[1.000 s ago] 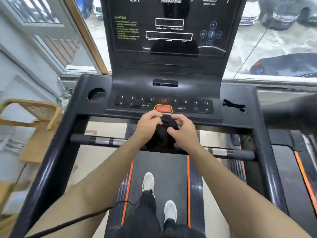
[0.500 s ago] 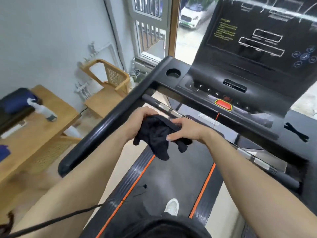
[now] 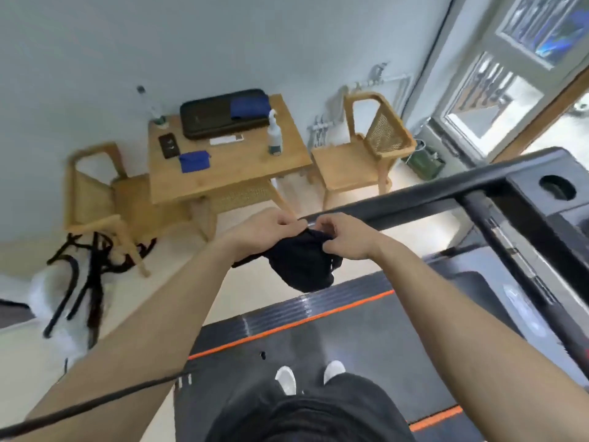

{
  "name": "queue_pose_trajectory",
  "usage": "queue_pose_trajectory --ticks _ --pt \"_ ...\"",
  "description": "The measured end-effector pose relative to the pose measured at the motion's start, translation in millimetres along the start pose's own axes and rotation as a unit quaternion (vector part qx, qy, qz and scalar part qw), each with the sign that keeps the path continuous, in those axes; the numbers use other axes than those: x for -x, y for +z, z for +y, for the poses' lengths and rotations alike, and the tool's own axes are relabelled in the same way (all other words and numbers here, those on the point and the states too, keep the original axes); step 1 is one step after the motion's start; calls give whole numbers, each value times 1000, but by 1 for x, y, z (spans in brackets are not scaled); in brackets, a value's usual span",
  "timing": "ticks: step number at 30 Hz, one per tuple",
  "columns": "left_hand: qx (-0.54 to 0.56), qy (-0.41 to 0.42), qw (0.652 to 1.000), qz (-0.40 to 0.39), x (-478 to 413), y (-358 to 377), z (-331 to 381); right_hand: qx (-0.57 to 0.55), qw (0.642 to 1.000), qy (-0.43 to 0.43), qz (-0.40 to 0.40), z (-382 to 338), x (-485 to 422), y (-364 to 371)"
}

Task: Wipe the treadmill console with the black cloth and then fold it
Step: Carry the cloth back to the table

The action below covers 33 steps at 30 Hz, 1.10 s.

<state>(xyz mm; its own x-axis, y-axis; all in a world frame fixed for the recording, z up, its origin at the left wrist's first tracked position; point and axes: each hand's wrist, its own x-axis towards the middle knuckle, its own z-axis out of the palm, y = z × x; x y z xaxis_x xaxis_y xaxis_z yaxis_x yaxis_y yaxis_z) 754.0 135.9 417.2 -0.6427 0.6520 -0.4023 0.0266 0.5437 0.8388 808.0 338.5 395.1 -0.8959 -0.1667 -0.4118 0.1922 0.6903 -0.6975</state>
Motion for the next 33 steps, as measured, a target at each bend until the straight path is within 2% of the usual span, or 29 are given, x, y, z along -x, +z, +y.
queue_pose_trajectory --ticks 7,12,15,19,23,25,27,29,31,33 --pt "37 -166 979 116 136 -58 -114 112 983 -98 -109 -81 -91 91" --pt "-28 -304 917 258 254 -46 -189 104 960 -173 -193 -149 -132 164" --pt "7 -359 856 371 320 -25 -223 74 951 -210 -216 -192 -140 214" --pt "87 -396 750 522 399 -1 -260 -4 937 -219 -271 -241 -140 287" --pt "195 -387 605 668 470 16 -303 -62 919 -169 -350 -297 -140 367" --pt "234 -397 526 715 501 17 -330 -68 914 -154 -370 -329 -139 409" --pt "268 -396 466 744 528 9 -363 -78 920 -129 -363 -361 -138 455" --pt "323 -373 429 756 550 -7 -393 -97 930 -89 -344 -390 -137 502" --pt "409 -337 407 744 566 -27 -419 -109 929 -43 -351 -415 -131 549" --pt "477 -292 416 717 576 -50 -439 -119 920 -12 -374 -438 -121 592"
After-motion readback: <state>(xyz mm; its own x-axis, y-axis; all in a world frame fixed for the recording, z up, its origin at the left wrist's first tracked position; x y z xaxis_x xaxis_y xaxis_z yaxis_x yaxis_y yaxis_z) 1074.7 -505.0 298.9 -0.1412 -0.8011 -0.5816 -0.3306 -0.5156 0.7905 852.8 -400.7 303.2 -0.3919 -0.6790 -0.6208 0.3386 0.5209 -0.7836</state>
